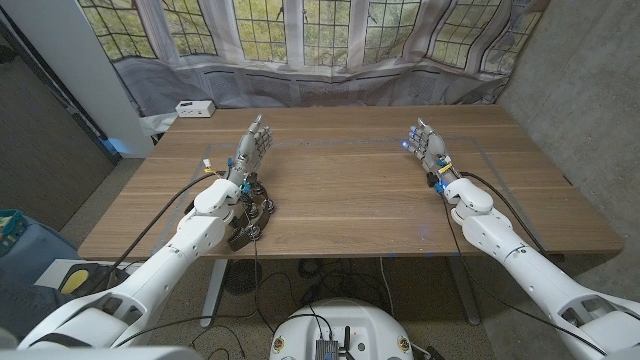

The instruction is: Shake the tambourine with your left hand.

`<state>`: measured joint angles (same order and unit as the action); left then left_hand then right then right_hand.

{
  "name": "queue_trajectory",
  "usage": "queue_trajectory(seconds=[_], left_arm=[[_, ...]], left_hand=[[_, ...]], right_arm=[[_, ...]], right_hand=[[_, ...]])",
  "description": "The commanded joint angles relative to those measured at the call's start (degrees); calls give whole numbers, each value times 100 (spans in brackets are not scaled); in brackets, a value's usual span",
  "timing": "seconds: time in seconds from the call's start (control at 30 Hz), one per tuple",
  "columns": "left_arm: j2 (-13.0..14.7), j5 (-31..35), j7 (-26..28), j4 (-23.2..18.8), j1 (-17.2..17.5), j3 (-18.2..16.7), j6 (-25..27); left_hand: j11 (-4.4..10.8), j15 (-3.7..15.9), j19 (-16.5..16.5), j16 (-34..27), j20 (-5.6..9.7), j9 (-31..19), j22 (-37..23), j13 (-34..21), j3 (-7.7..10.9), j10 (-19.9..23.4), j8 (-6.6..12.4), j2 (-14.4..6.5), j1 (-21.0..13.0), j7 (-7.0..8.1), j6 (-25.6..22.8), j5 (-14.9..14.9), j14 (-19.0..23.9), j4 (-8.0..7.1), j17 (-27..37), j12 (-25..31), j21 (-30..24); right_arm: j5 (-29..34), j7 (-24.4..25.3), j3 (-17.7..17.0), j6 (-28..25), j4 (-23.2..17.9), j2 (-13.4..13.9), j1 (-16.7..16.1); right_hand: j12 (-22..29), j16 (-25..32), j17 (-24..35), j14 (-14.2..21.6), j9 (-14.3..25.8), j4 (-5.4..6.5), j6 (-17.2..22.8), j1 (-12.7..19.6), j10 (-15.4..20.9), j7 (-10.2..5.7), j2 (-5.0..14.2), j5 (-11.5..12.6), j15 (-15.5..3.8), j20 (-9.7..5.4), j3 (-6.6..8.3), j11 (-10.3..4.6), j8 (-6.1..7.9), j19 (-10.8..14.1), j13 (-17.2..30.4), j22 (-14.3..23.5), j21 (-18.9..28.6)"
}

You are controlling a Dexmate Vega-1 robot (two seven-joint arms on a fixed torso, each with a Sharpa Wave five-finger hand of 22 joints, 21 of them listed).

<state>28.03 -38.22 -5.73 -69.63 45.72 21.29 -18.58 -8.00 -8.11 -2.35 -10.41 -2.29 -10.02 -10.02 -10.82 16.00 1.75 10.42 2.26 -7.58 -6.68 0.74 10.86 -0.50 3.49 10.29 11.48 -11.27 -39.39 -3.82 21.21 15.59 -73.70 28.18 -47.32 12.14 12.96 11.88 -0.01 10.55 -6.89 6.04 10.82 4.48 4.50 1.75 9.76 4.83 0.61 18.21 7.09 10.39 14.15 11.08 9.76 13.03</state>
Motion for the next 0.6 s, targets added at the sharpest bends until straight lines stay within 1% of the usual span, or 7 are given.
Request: queue_trajectory(seconds=[0.03, 0.07, 0.13, 0.17, 0.2, 0.33, 0.6], left_arm=[[-78, -163, -371, 399, -42, -89, -308], [-66, -156, -356, 362, -16, -101, -335], [-20, -152, -334, 250, 49, -123, -357], [30, -132, -281, 109, 128, -147, -381], [33, -131, -271, 101, 131, -147, -373], [207, -43, -131, -254, 312, -195, -377], [406, 41, -39, -609, 511, -259, -419]], left_hand=[[-31, -21, 76, -70, -169, -12, -22, -26, 36, 73, 58, -15, -56, -246, -79, 38, 95, 16, 9, 74, -57], [-24, -23, 110, -80, -212, -13, -22, -26, 36, 119, 65, -20, -60, -248, -102, 38, 128, 20, 9, 92, -67], [-36, -25, 151, -106, -242, -14, -23, -27, 37, 189, 85, -30, -68, -222, -172, 38, 215, 27, 9, 116, -76], [-36, -20, 182, -110, -251, -14, -23, -27, 38, 206, 94, -35, -72, -220, -201, 38, 234, 30, 8, 121, -86], [-28, -10, 210, -118, -261, -15, -24, -28, 40, 242, 100, -41, -79, -212, -228, 38, 268, 35, 8, 133, -92], [-4, 6, 308, -135, -235, -16, -23, -29, 51, 352, 119, -67, -107, -198, -320, 37, 360, 52, 7, 167, -115], [92, 66, 487, -168, -268, -16, -24, -34, 96, 576, 161, -146, -199, -145, -551, 25, 582, 103, 5, 228, -144]], right_arm=[[-113, 16, 18, -160, -219, -10, -93], [-80, 20, 29, -150, -245, 13, -109], [-77, 83, 19, -176, -333, 35, -160], [-38, 99, 20, -136, -380, 61, -201], [-36, 101, 21, -135, -380, 62, -201], [-31, 183, -7, -129, -522, 100, -299], [6, 301, -21, -172, -732, 176, -409]], right_hand=[[32, 19, 28, 1, 15, -4, 32, 53, 8, -41, 7, 31, 53, 17, 35, 49, 40, 23, 18, 14, 12], [31, 19, 28, 2, 15, -4, 36, 52, 8, -45, 7, 31, 54, 19, 34, 49, 42, 23, 18, 14, 10], [30, 17, 28, 0, 15, -5, 34, 51, 9, -44, 7, 31, 57, 24, 32, 52, 42, 22, 19, 15, 7], [30, 17, 29, 2, 15, -5, 34, 51, 10, -47, 8, 31, 58, 26, 31, 47, 43, 20, 19, 15, 5], [29, 16, 29, 2, 15, -5, 32, 51, 10, -47, 9, 31, 58, 23, 31, 47, 42, 20, 19, 15, 3], [34, 14, 29, 1, 15, -5, 37, 50, 26, -52, 13, 32, 61, 26, 29, 53, 46, 22, 20, 15, -2], [33, 8, 29, 2, 15, -8, 57, 49, 38, -72, 17, 33, 65, 36, 23, 44, 56, 24, 22, 15, -14]])
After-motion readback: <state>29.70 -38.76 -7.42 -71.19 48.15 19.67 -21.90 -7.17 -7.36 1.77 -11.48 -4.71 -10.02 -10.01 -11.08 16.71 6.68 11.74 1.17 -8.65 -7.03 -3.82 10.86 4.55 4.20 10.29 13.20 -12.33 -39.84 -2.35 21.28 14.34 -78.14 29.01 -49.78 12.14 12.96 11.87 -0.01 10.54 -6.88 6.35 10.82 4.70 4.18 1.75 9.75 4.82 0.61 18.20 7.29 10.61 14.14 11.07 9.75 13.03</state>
